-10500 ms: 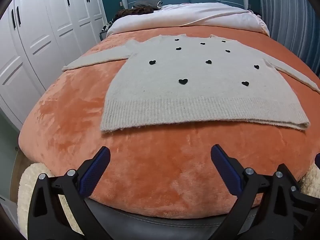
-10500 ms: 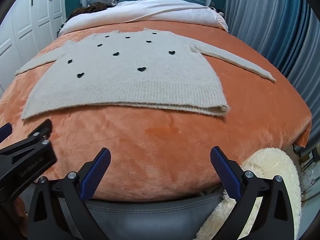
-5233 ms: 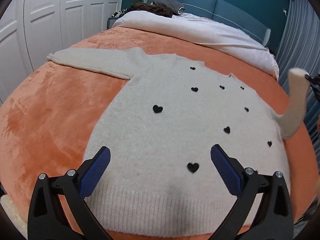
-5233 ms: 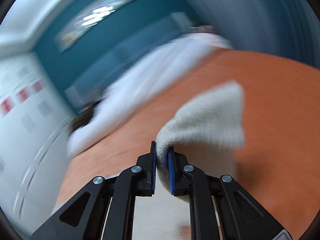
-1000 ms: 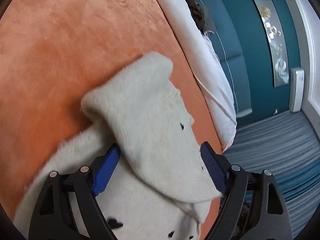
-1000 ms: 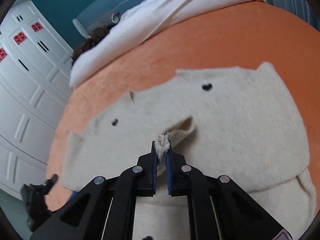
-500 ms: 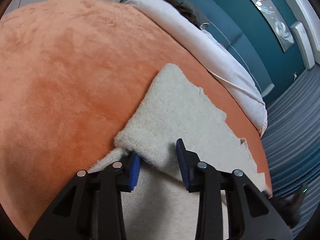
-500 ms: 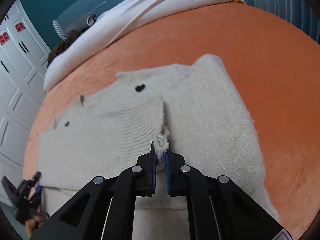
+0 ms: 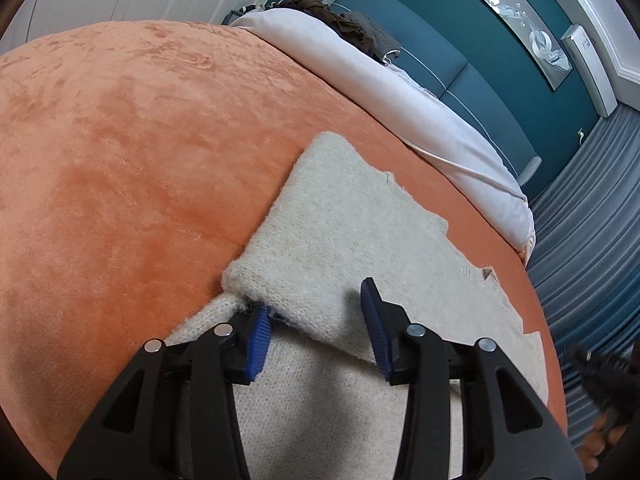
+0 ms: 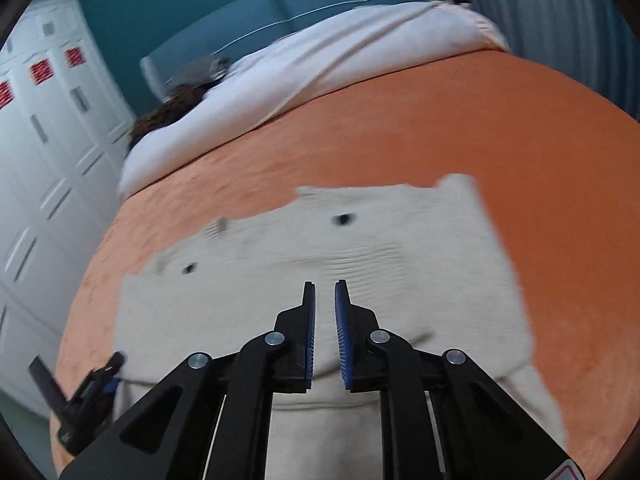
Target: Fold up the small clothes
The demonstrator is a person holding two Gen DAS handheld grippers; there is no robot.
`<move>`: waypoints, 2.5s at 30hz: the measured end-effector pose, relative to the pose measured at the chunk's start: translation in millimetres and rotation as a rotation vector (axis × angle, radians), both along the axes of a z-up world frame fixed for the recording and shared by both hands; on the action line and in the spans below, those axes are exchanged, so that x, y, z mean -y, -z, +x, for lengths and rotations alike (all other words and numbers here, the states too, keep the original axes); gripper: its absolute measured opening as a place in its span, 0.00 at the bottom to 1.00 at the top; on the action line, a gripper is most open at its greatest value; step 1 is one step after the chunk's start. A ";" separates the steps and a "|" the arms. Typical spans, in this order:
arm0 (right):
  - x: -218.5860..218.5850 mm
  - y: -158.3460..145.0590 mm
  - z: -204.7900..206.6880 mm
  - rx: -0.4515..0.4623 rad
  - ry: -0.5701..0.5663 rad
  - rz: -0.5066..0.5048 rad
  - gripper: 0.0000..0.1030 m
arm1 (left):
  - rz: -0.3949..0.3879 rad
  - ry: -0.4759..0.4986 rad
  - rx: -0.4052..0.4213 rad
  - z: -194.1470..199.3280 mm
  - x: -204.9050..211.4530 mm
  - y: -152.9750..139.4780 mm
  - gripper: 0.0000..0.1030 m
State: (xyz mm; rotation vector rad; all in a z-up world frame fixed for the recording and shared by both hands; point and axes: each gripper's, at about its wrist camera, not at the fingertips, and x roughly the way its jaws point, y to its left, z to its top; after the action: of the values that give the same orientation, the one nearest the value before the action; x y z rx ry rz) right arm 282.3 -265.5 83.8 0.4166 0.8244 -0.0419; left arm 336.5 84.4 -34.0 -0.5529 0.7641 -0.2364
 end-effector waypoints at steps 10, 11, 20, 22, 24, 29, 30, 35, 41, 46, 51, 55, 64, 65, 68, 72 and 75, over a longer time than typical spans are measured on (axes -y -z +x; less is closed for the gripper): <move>-152.2 71.8 121.5 -0.175 -0.334 -0.049 0.00 | -0.033 0.006 0.026 -3.2 -4.5 4.2 0.41; -134.0 69.9 114.8 -0.157 -0.317 -0.029 0.00 | -0.036 0.007 0.029 -3.4 -4.7 4.8 0.41; 83.4 49.3 -3.8 -0.116 0.202 -0.015 0.15 | 0.004 0.030 0.042 -3.7 3.4 2.7 0.51; 92.4 43.9 -25.2 -0.089 0.151 0.012 0.15 | 0.015 0.033 0.041 -3.2 5.0 2.0 0.52; 91.1 53.4 -33.5 -0.135 0.098 -0.056 0.15 | 0.026 0.036 0.037 -2.5 6.4 1.3 0.54; 127.7 51.4 -72.7 -0.166 0.230 -0.111 0.18 | 0.043 0.040 0.004 0.9 8.1 -5.0 0.56; 128.1 39.2 -88.0 -0.147 0.240 -0.134 0.19 | 0.053 0.043 -0.017 0.6 7.5 -9.3 0.56; 126.3 -7.2 -199.7 -0.082 0.212 -0.146 0.43 | 0.157 0.077 -0.065 -49.2 -9.6 -36.6 0.79; 114.4 11.7 -340.8 -0.195 0.266 -0.082 0.61 | 0.071 0.058 -0.232 -158.8 -87.5 -40.6 0.93; 94.8 44.8 -385.2 -0.237 0.280 0.099 0.61 | -0.073 -0.016 -0.294 -235.6 -129.2 -28.7 0.95; 71.3 63.0 -362.8 -0.229 0.286 0.306 0.61 | -0.017 0.035 -0.285 -243.1 -103.6 -30.0 0.95; 55.8 65.4 -346.6 -0.200 0.299 0.366 0.62 | -0.073 0.139 -0.311 -238.4 -73.7 -29.2 0.95; 51.5 79.7 -327.2 -0.163 0.337 0.393 0.65 | -0.117 0.143 -0.277 -217.2 -55.8 -21.2 0.95; 52.1 80.2 -323.2 -0.165 0.342 0.390 0.65 | -0.123 0.138 -0.276 -213.9 -55.4 -21.3 0.95; 55.7 81.1 -309.9 -0.164 0.348 0.394 0.65 | -0.131 0.137 -0.287 -204.0 -51.7 -22.8 0.95; 55.2 80.8 -294.4 -0.190 0.343 0.378 0.33 | -0.163 0.190 -0.336 -194.6 -46.8 -24.2 0.46; 54.1 70.5 -293.3 -0.171 0.338 0.352 0.12 | -0.205 0.240 -0.355 -194.3 -45.8 -28.8 0.08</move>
State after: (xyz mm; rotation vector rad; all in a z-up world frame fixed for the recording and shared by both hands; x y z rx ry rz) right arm -11.0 -319.6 13.3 0.8917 0.9251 -0.2510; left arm 142.2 130.1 -5.3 -0.7078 1.1619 -0.4495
